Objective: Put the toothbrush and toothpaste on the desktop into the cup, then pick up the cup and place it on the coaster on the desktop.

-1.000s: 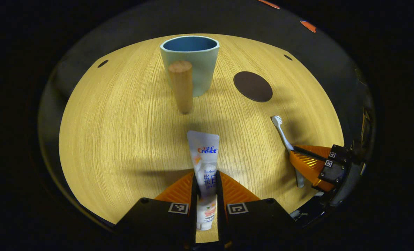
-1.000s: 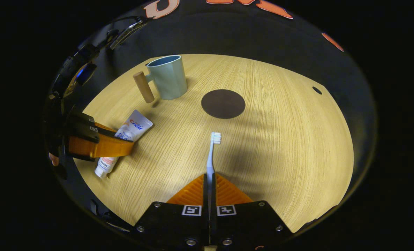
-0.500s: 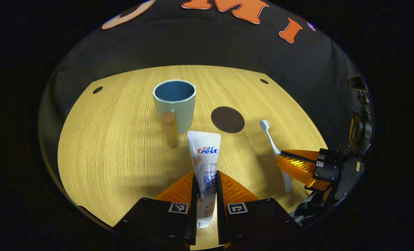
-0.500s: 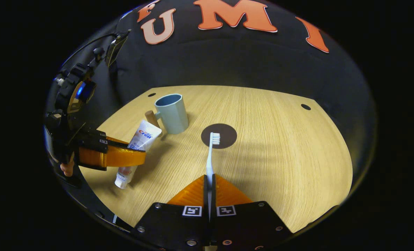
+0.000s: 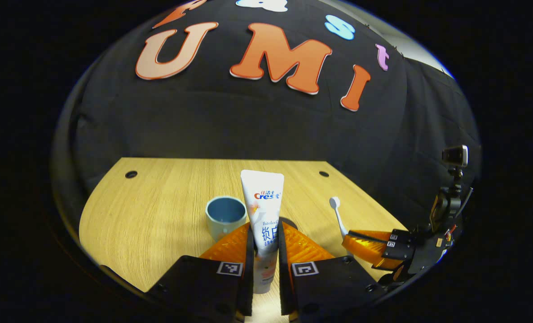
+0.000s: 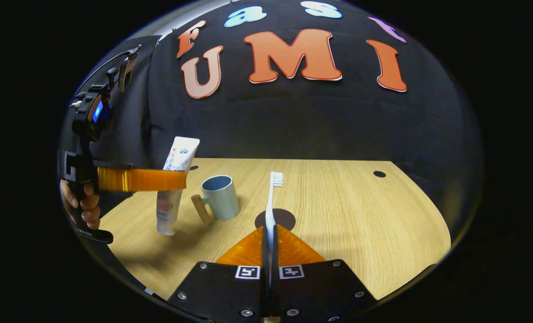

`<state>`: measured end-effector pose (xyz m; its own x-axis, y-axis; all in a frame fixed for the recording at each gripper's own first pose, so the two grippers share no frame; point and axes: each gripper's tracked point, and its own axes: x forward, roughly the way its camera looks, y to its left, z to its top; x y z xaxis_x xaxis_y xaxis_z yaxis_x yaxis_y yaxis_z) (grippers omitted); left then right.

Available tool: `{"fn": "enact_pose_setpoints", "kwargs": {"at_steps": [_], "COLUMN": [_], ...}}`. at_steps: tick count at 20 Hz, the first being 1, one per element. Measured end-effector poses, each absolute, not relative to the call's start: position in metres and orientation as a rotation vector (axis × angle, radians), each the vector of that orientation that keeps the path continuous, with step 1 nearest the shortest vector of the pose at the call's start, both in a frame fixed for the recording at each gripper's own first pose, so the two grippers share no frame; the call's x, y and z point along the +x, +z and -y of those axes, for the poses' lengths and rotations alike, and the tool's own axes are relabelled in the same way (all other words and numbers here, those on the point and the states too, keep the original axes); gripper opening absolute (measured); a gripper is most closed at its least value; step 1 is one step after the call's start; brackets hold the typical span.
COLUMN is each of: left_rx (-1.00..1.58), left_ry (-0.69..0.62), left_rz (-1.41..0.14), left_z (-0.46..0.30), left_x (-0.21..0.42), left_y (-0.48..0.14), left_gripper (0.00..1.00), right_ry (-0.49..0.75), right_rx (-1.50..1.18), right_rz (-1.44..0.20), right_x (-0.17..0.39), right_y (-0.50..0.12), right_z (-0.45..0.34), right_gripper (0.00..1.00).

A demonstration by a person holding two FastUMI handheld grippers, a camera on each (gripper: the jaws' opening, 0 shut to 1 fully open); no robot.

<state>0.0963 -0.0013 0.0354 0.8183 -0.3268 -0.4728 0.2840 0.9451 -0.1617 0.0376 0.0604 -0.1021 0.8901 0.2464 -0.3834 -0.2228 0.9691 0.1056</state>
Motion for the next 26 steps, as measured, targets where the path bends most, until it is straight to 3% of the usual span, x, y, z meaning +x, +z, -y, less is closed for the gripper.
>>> {"fn": "enact_pose_setpoints", "kwargs": {"at_steps": [4, 10, 26], "left_rx": [-0.070, -0.161, -0.192], "left_ry": [-0.265, -0.228, -0.406], "left_rz": [-0.306, -0.174, -0.180], "left_z": [-0.019, -0.031, -0.041], "left_x": [0.139, 0.201, 0.236], "left_y": [0.081, 0.077, 0.007], "left_gripper": [0.24, 0.25, 0.24], "right_ry": [0.221, 0.154, 0.230], "right_rx": [0.019, -0.107, 0.062], "right_rz": [-0.269, -0.083, -0.033], "right_x": [0.052, 0.058, 0.093], "right_y": [-0.076, -0.049, -0.030], "right_z": [-0.067, -0.064, -0.090], "right_gripper": [0.01, 0.01, 0.01]}}
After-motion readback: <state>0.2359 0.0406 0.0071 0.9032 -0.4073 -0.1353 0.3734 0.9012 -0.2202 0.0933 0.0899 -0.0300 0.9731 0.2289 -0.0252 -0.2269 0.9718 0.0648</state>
